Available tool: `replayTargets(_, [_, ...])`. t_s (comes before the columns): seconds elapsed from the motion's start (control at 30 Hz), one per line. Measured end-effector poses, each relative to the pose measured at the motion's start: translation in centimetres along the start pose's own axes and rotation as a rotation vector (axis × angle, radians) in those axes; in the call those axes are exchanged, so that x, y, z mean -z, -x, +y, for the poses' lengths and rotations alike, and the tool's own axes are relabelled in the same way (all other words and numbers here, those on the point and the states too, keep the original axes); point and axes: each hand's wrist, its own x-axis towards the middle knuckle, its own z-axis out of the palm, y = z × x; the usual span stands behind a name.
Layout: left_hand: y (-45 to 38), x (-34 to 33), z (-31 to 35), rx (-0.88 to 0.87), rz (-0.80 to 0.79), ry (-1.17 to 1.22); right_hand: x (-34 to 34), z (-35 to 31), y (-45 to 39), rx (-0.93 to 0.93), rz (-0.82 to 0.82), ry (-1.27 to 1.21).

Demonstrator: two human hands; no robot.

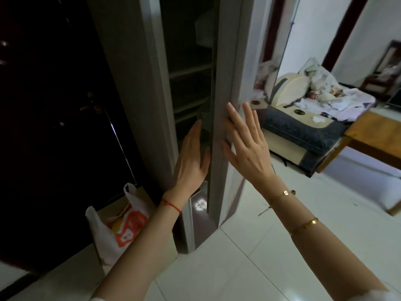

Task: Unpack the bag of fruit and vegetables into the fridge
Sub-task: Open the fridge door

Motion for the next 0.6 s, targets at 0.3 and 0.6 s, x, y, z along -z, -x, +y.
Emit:
replayTargets(0.3, [-1.7,-2.7,4.5,-0.079,-0.131,-0.044,5.5,2.7,4.5,-0.160,-0.049,0.152])
replayTargets(0.6, [-1.2,-6.8,8.4,-0.203,-0.258,-0.023,11.1,6.8,8.5,-0.352,-0.068,0.286])
